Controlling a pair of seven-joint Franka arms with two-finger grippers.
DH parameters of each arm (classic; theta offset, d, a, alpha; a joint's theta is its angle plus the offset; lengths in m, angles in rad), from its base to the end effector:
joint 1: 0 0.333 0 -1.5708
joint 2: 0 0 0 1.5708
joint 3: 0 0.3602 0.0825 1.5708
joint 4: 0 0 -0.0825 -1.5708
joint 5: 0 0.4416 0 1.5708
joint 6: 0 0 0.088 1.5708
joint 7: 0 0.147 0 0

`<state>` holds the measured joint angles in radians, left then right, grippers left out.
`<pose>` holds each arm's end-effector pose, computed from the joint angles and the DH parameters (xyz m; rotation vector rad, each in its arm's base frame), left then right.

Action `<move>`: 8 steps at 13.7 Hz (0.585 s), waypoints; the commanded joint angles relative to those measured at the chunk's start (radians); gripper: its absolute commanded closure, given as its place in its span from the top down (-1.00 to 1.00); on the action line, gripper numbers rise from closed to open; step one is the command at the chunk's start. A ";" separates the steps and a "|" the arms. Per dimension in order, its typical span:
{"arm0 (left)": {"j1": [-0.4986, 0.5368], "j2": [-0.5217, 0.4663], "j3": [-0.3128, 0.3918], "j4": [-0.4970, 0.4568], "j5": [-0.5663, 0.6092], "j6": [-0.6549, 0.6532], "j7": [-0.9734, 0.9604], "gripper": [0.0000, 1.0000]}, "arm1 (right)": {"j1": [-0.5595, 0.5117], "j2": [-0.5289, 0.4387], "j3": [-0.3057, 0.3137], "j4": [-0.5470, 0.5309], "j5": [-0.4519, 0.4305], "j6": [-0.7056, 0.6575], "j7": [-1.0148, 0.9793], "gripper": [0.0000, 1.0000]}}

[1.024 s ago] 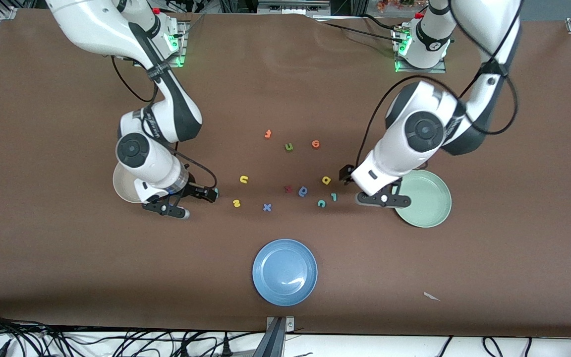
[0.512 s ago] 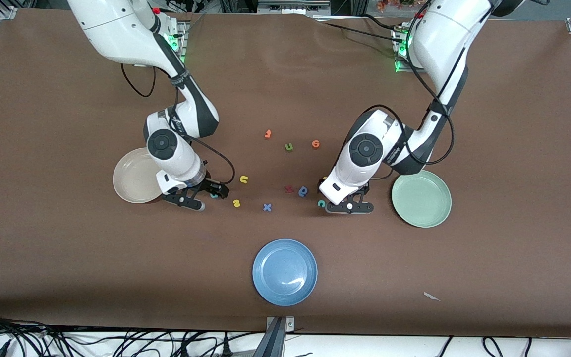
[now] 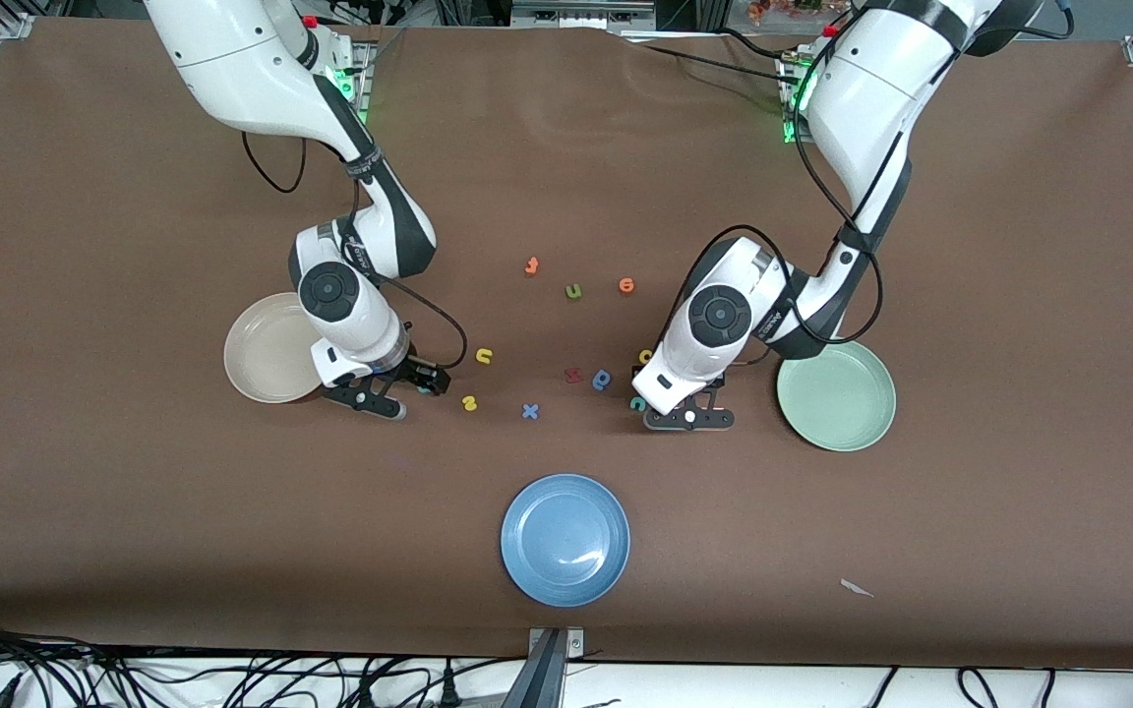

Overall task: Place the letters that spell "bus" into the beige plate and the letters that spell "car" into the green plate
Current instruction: 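Grasp teal p with the right gripper while the left gripper grasps teal c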

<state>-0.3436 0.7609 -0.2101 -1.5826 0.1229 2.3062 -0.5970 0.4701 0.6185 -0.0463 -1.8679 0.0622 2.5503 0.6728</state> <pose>0.6642 -0.3837 0.1474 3.1049 0.0231 -0.0703 0.6447 0.2924 0.1381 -3.0658 0.4478 -0.0781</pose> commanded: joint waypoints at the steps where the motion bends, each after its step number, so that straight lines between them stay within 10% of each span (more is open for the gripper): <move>1: -0.015 0.021 -0.002 -0.004 0.032 0.032 -0.026 0.18 | 0.002 0.020 0.002 0.015 -0.018 0.008 0.010 0.76; 8: -0.017 0.046 -0.002 -0.005 0.035 0.038 -0.027 -0.76 | 0.010 0.049 0.005 0.058 -0.018 -0.042 0.007 0.45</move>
<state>-0.3552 0.7917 -0.2111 -1.5885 0.1236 2.3319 -0.6028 0.4749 0.6431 -0.0431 -1.8590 0.0598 2.5415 0.6723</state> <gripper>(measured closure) 0.744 0.229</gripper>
